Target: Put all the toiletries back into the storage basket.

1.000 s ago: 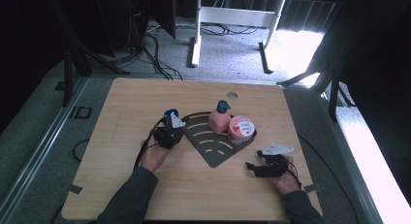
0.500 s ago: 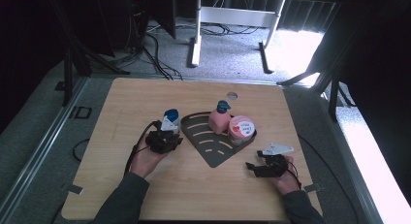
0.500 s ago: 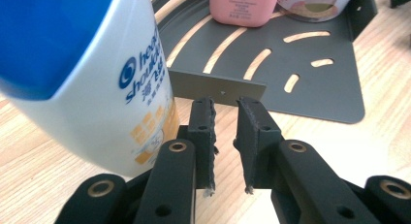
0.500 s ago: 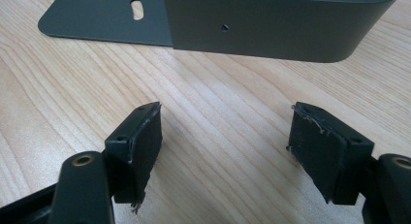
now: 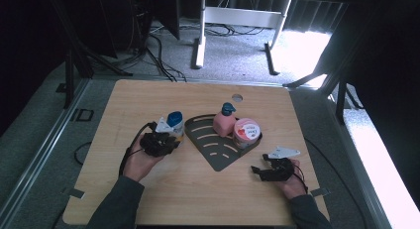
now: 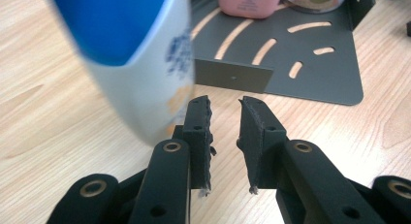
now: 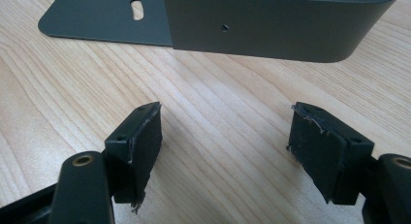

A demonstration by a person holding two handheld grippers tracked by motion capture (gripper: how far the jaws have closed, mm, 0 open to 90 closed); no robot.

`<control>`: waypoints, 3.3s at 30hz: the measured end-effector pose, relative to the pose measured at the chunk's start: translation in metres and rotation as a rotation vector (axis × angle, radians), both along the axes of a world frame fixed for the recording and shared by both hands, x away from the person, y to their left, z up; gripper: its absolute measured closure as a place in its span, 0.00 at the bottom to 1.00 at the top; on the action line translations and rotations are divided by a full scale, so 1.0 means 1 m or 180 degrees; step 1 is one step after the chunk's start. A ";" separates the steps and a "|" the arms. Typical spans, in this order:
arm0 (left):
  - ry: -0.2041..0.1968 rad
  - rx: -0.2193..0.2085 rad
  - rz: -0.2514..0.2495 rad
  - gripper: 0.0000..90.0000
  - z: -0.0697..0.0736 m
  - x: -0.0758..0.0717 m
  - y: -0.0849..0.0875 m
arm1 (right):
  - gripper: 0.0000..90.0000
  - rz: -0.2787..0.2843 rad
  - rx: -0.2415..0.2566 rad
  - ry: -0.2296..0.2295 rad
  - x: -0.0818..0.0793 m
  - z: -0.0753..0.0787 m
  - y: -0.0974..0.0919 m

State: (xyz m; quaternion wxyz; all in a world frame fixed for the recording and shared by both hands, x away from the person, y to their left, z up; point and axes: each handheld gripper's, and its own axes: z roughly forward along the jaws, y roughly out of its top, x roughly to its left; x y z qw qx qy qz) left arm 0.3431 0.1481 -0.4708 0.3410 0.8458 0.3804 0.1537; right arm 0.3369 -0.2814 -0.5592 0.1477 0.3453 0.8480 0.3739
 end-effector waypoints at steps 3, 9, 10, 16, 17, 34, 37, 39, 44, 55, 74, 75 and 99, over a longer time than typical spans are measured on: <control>-0.0015 -0.0017 0.0060 0.81 0.003 0.000 0.006 | 0.30 0.0001 -0.0003 -0.0002 0.000 0.000 0.000; -0.0030 -0.0027 0.0131 0.77 0.008 0.003 0.014 | 0.30 0.0003 -0.0005 -0.0002 0.000 0.000 0.000; -0.0033 -0.0037 0.0149 0.75 0.009 0.003 0.015 | 0.30 0.0004 -0.0006 -0.0004 0.000 0.000 0.000; -0.0047 -0.0019 0.0234 0.69 0.011 0.006 0.022 | 0.30 0.0003 -0.0003 -0.0002 0.000 0.000 0.000; -0.0040 -0.0026 0.0237 0.68 0.011 0.006 0.023 | 0.30 0.0004 -0.0003 -0.0003 0.000 0.000 0.000; 0.0006 0.0125 0.0200 0.56 0.012 0.029 0.017 | 0.30 0.0006 -0.0004 -0.0006 0.000 0.000 0.000; 0.0011 0.0194 0.0141 0.58 0.013 0.029 0.013 | 0.30 0.0002 -0.0002 0.0000 0.000 0.000 0.000; 0.0021 0.0219 0.0121 0.61 0.016 0.029 0.012 | 0.30 0.0002 0.0001 0.0001 0.000 0.000 0.000; 0.0049 0.0276 0.0129 0.65 0.017 0.027 0.010 | 0.30 0.0003 0.0001 0.0000 0.000 0.000 0.000; 0.0201 0.0387 0.0032 0.68 0.019 0.021 0.001 | 0.30 0.0005 -0.0003 -0.0006 0.000 0.000 0.000; 0.0390 0.0650 0.0065 0.61 0.026 0.033 -0.013 | 0.30 0.0003 0.0000 0.0000 0.000 0.000 0.000; 0.0400 0.0640 0.0068 0.61 0.026 0.034 -0.013 | 0.30 0.0003 0.0000 -0.0001 0.000 0.000 0.000; 0.0620 0.0809 0.0092 0.59 0.030 0.050 -0.025 | 0.30 0.0005 0.0012 0.0003 0.001 0.000 -0.001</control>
